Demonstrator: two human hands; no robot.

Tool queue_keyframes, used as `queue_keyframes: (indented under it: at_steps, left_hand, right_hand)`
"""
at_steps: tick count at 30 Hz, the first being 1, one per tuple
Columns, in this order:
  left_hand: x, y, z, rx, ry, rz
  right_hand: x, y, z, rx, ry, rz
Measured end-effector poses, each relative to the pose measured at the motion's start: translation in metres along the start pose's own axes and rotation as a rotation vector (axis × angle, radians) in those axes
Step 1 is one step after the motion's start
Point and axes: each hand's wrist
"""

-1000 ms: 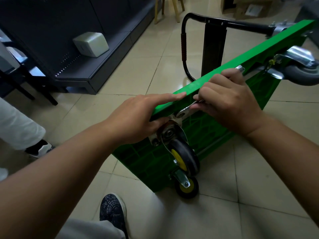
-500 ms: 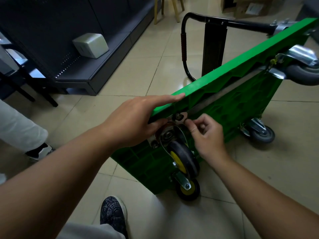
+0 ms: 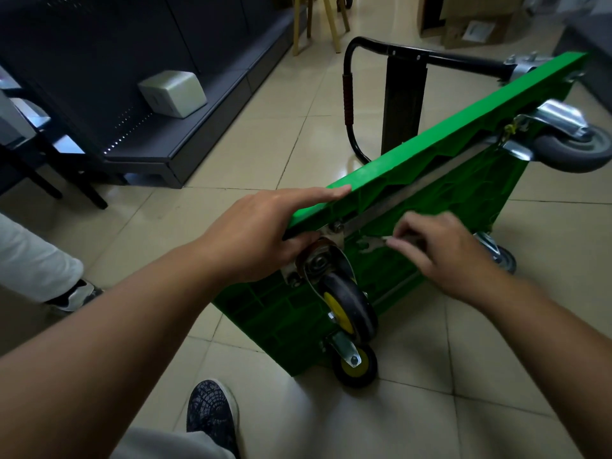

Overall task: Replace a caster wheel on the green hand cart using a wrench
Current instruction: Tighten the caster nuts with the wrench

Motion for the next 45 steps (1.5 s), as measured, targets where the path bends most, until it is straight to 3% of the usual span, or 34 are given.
queue_keyframes:
  at_steps: [3,6,20,23,28,34,41,45]
  left_hand:
    - [0.0,0.0,0.0,-0.001,-0.008,-0.006]
    - [0.001,0.0,0.0,0.003,-0.014,-0.009]
    - [0.002,-0.001,0.002,0.0,-0.007,-0.009]
    - [0.002,-0.001,0.001,0.003,-0.012,-0.011]
    - [0.001,0.0,0.001,-0.003,-0.001,-0.006]
    - [0.002,-0.001,0.002,-0.002,0.015,-0.008]
    - [0.002,0.001,0.003,0.007,0.016,-0.018]
    - [0.001,0.0,0.002,-0.002,0.012,-0.007]
  right_hand:
    - [-0.034,-0.024,0.019,-0.28,0.229,-0.155]
    - [-0.052,-0.037,0.039,-0.417,0.355,-0.155]
    - [-0.064,-0.051,0.06,-0.437,0.458,-0.208]
    - [-0.054,-0.049,0.051,-0.387,0.367,-0.223]
    - [-0.02,-0.039,0.031,-0.081,0.013,-0.18]
    - [-0.012,-0.045,0.017,-0.158,-0.032,-0.222]
    - [0.009,-0.033,0.027,-0.017,-0.241,-0.258]
    - [0.043,-0.018,0.045,0.23,-0.694,-0.201]
Point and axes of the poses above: each hand's wrist, its own y-axis away from the middle knuckle, its own x-axis out of the palm, z = x × y, and after that the axes turned 5 degrees about y, right-handed
